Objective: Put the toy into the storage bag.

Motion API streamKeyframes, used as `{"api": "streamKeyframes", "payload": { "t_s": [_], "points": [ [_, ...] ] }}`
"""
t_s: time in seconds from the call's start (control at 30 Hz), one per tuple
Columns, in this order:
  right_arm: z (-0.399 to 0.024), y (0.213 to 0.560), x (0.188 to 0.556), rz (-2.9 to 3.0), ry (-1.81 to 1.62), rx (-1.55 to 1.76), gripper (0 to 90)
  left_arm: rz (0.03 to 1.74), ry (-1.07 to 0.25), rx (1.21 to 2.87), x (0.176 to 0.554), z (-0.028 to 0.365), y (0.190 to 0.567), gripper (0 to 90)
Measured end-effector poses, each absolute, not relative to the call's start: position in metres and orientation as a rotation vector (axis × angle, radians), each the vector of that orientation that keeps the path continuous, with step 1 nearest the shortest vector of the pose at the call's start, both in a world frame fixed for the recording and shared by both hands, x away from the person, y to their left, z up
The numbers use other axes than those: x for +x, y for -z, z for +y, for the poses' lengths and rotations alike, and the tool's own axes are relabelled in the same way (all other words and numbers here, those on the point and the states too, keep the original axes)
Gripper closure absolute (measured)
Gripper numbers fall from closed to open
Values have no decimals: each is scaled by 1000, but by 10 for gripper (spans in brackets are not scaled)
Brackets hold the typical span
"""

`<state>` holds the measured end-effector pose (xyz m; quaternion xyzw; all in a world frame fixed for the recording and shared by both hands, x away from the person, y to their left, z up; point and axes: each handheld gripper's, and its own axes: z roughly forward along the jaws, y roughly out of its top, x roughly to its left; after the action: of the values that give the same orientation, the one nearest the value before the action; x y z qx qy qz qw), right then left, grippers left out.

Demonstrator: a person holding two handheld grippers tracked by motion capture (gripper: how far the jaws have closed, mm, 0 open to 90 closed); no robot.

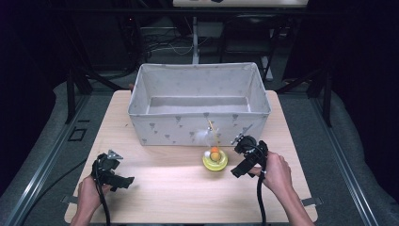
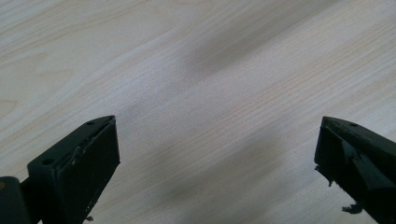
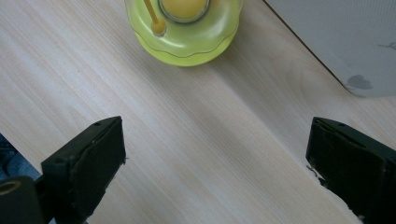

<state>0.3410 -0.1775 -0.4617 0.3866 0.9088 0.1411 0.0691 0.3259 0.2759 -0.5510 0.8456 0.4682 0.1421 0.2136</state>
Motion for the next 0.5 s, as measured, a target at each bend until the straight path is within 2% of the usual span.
{"api": "streamKeyframes", "payload": {
  "t_s": [0.5],
  "points": [
    [-151, 449, 352, 2819, -422, 1056, 90, 1290, -404, 2343, 326, 273, 551, 0]
  ]
}}
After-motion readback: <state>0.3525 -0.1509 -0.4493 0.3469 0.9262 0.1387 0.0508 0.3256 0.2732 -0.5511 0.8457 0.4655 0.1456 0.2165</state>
